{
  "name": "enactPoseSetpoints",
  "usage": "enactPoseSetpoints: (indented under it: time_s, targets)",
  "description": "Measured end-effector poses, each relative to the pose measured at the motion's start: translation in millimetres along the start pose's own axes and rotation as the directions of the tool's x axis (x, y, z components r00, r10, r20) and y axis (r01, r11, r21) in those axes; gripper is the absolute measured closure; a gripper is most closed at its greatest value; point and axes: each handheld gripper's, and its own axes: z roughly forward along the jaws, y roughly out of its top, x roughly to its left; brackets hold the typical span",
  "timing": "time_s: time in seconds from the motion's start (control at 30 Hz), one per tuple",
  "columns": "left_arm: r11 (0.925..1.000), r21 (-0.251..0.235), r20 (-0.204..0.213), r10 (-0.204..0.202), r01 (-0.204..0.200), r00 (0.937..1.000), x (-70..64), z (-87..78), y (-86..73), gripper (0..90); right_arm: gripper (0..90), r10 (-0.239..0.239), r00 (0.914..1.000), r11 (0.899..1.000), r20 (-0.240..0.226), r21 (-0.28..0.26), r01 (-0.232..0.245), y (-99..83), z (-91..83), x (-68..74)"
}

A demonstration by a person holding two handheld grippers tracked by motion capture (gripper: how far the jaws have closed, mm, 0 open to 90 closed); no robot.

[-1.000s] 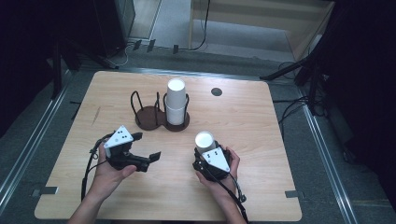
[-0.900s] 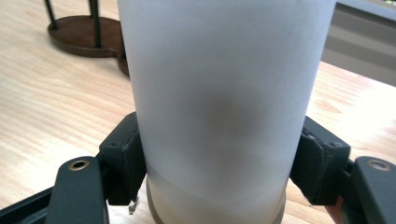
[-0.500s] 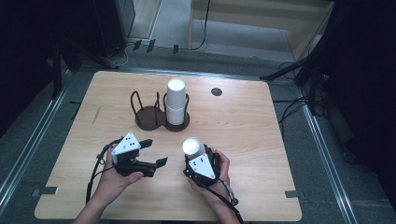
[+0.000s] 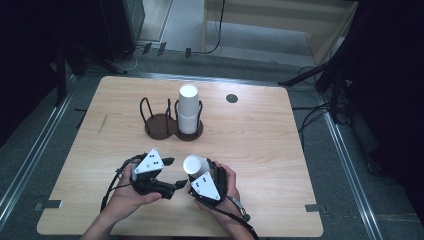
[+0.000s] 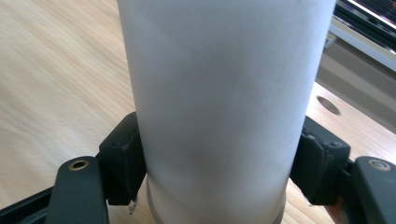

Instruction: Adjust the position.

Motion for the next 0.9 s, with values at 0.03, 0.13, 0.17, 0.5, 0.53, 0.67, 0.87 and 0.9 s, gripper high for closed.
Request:
enactPoseSetpoints:
  time_s: [0.03, 0.13, 0.17, 0.5, 0.53, 0.67, 0.87, 0.9]
  targets:
    - [1.0000, 0.004, -0.001, 0.003, -0.003, 1.0000, -0.4, 0.0, 0.3, 20.3, 28.8, -0.005, 0.9999, 1.000, -0.011, -0.009, 0.005, -0.1, -0.5, 1.0]
    - [0.9999, 0.006, 0.003, 0.016, -0.016, 0.9999, -2.4, 0.4, 0.6, 21.5, 28.7, -0.022, 0.9991, 1.000, -0.038, -0.020, 0.021, 0.0, -1.8, 4.6]
    - [0.9998, 0.006, 0.004, 0.020, -0.020, 0.9998, -3.3, 0.6, 0.7, 21.8, 28.7, -0.034, 0.9985, 0.999, -0.042, -0.029, 0.033, 0.0, -1.6, 5.5]
    - [0.9951, 0.043, -0.003, 0.089, -0.088, 0.9961, -14.4, 6.7, 0.7, 27.9, 28.4, -0.070, 0.9928, 0.996, -0.097, -0.055, 0.065, -0.3, -4.3, 12.2]
    - [0.9953, 0.043, -0.007, 0.088, -0.087, 0.9961, -14.5, 6.6, 0.8, 30.6, 28.4, -0.076, 0.9916, 0.996, -0.104, -0.058, 0.070, -0.4, -4.6, 12.6]
    - [0.9957, 0.047, 0.000, 0.080, -0.080, 0.9968, -12.7, 6.1, 0.5, 33.3, 28.4, -0.082, 0.9902, 0.995, -0.113, -0.061, 0.076, -0.8, -5.0, 13.0]
    - [0.9974, 0.044, 0.019, 0.056, -0.057, 0.9983, -10.0, 4.9, 0.8, 34.2, 26.8, -0.085, 0.9889, 0.995, -0.122, -0.063, 0.078, -0.9, -5.3, 13.0]
    - [0.9973, 0.042, 0.020, 0.059, -0.060, 0.9980, -9.3, 4.1, 0.9, 34.7, 25.3, -0.084, 0.9889, 0.995, -0.122, -0.065, 0.077, -0.6, -5.6, 12.7]
